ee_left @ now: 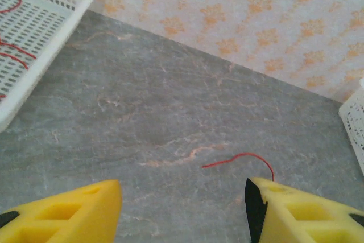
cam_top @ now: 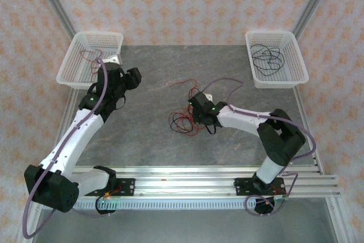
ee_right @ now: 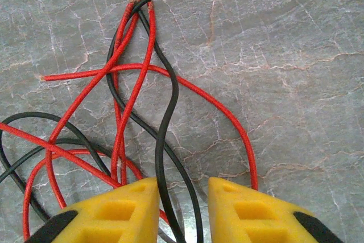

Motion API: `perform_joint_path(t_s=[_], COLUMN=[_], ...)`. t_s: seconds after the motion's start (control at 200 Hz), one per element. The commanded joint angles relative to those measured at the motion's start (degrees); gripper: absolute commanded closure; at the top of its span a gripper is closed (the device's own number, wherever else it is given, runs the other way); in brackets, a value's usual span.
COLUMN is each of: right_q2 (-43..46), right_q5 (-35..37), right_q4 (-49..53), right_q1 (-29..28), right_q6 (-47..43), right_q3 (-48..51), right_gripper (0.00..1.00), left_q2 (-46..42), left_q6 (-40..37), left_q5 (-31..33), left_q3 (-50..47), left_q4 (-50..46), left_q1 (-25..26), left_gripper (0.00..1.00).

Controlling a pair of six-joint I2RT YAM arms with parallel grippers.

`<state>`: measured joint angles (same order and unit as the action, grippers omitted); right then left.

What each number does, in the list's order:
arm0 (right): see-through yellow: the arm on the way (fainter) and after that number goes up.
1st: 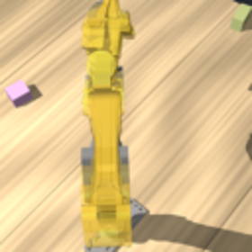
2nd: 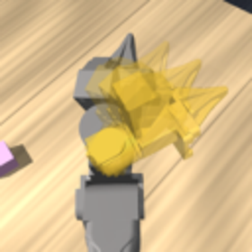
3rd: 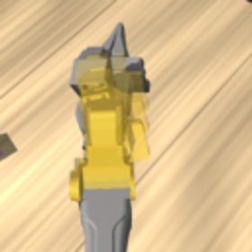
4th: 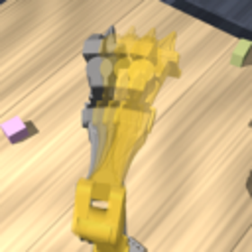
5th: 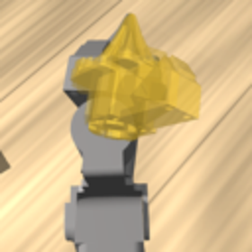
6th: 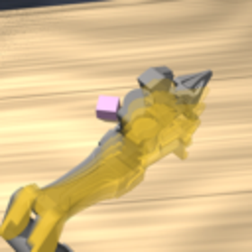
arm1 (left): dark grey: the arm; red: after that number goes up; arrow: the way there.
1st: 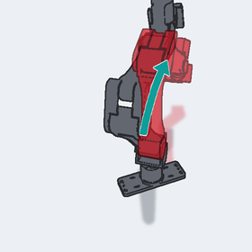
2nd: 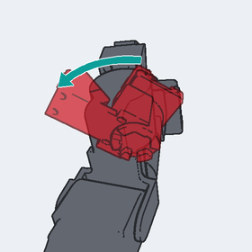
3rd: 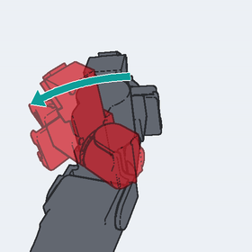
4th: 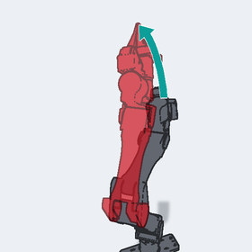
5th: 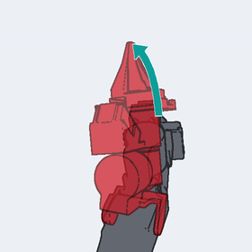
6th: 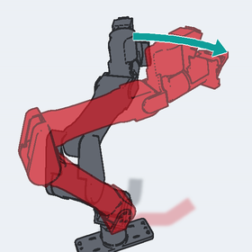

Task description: Untangle the cables

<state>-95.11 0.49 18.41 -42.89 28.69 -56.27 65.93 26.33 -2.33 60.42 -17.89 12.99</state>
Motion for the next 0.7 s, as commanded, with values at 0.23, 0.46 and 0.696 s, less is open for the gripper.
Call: perform_joint_path(t_s=[0.23, 0.46, 0.696], right_q2=[0.0, 7.3, 15.3], right_q5=[1.7, -0.9, -8.9], right_q4=[-1.2, -2.3, -4.2], right_q1=[-0.3, -0.3, -0.3], right_q6=[0.4, -1.8, -8.3], right_q3=[-0.7, -0.1, -0.3], right_gripper=[0.98, 1.00, 1.00], left_q2=[-2.7, -4.2, -4.7], left_q6=[2.8, 3.3, 4.2], left_q5=[3.5, 4.4, 3.0], left_q3=[-4.4, -7.2, -12.4], left_q4=[1.7, 1.9, 7.4], left_q1=[5.2, 10.9, 17.7], left_gripper=[0.40, 0.41, 0.41])
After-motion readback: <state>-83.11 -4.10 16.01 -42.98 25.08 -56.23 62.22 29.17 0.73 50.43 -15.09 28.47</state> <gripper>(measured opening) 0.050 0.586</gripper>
